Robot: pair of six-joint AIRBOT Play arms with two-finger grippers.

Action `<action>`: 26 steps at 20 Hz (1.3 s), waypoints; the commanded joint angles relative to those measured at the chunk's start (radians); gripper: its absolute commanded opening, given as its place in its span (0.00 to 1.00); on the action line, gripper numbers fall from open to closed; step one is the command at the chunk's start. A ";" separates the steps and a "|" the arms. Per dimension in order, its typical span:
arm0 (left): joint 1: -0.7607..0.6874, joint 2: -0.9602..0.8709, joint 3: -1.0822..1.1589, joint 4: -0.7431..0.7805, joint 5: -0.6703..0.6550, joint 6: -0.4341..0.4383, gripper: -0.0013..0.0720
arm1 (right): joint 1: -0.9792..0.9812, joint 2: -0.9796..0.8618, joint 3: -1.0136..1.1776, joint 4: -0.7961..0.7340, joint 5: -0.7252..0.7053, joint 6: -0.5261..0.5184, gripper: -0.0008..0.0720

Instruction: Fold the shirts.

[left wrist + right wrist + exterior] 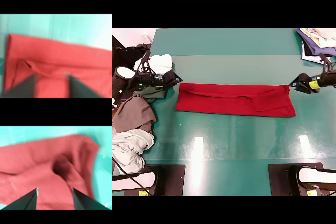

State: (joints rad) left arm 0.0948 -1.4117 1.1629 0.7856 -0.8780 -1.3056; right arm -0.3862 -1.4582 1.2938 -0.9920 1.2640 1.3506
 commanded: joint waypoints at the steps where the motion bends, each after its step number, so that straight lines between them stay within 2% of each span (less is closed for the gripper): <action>1: 0.000 -0.002 0.023 -0.005 -0.141 0.042 0.06 | -0.112 -0.005 -0.047 0.006 0.116 -0.072 0.77; 2: -0.002 -0.002 0.022 -0.004 -0.166 0.042 0.06 | -0.143 -0.005 -0.087 0.008 0.113 -0.098 0.87; 5: -0.008 -0.002 0.022 -0.006 -0.225 0.041 0.06 | -0.216 -0.026 -0.187 0.118 0.079 -0.227 0.87; 8: -0.068 -0.002 0.022 -0.007 -0.245 0.041 0.05 | -0.247 -0.120 -0.193 0.240 0.109 -0.315 0.87; 13: -0.207 -0.002 0.022 -0.006 -0.216 0.040 0.05 | -0.183 -0.259 -0.084 0.241 0.165 -0.332 0.87; 17: -0.228 -0.002 0.023 -0.004 -0.205 0.026 0.05 | -0.101 -0.322 -0.005 0.239 0.189 -0.332 0.86; 20: -0.228 -0.002 0.022 -0.003 -0.207 0.022 0.05 | -0.054 -0.346 -0.004 0.239 0.194 -0.333 0.73; 21: -0.228 -0.002 0.023 -0.003 -0.206 0.022 0.05 | -0.045 -0.347 -0.011 0.239 0.192 -0.338 0.53; 22: -0.228 -0.002 0.022 -0.001 -0.206 0.022 0.05 | -0.042 -0.347 -0.016 0.241 0.188 -0.354 0.38; 23: -0.228 -0.002 0.023 -0.001 -0.206 0.021 0.05 | -0.036 -0.347 -0.016 0.241 0.188 -0.357 0.18; 24: -0.228 -0.002 0.023 -0.001 -0.206 0.002 0.05 | -0.035 -0.344 -0.016 0.241 0.188 -0.362 0.03; 26: -0.228 -0.002 0.023 -0.002 -0.203 -0.034 0.05 | -0.035 -0.320 -0.016 0.243 0.194 -0.369 0.03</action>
State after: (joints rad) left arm -0.1318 -1.4136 1.1851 0.7834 -1.0843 -1.3014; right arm -0.4320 -1.7927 1.2766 -0.7578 1.4479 0.9966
